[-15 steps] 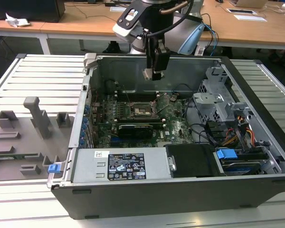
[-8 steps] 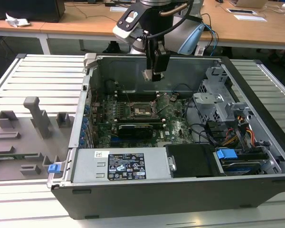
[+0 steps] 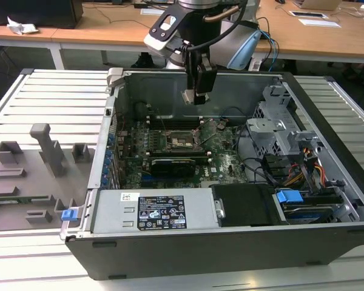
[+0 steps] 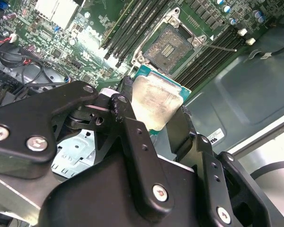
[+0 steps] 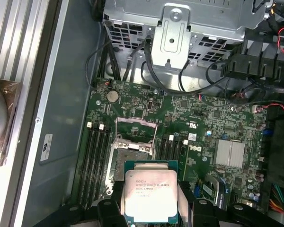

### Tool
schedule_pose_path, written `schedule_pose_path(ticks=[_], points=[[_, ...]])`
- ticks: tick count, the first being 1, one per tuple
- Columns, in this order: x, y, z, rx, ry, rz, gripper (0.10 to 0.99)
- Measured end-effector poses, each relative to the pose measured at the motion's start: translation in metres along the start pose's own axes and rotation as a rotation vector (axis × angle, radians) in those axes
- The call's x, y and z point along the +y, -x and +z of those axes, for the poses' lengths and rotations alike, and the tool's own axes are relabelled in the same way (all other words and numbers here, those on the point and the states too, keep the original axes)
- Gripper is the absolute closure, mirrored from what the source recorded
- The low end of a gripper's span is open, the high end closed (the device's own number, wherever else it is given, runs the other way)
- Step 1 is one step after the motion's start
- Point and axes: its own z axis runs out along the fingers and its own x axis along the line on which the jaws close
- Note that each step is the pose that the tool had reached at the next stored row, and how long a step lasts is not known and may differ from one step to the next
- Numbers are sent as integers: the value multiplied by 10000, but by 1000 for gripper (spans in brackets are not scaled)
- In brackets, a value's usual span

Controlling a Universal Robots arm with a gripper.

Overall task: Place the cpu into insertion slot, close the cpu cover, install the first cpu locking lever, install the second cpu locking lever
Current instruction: 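Place the cpu into insertion slot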

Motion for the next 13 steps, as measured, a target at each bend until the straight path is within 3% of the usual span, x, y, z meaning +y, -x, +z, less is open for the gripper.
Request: schedule_pose_path(ticks=[13], points=[[-3, 1, 37, 0, 0, 0, 557]])
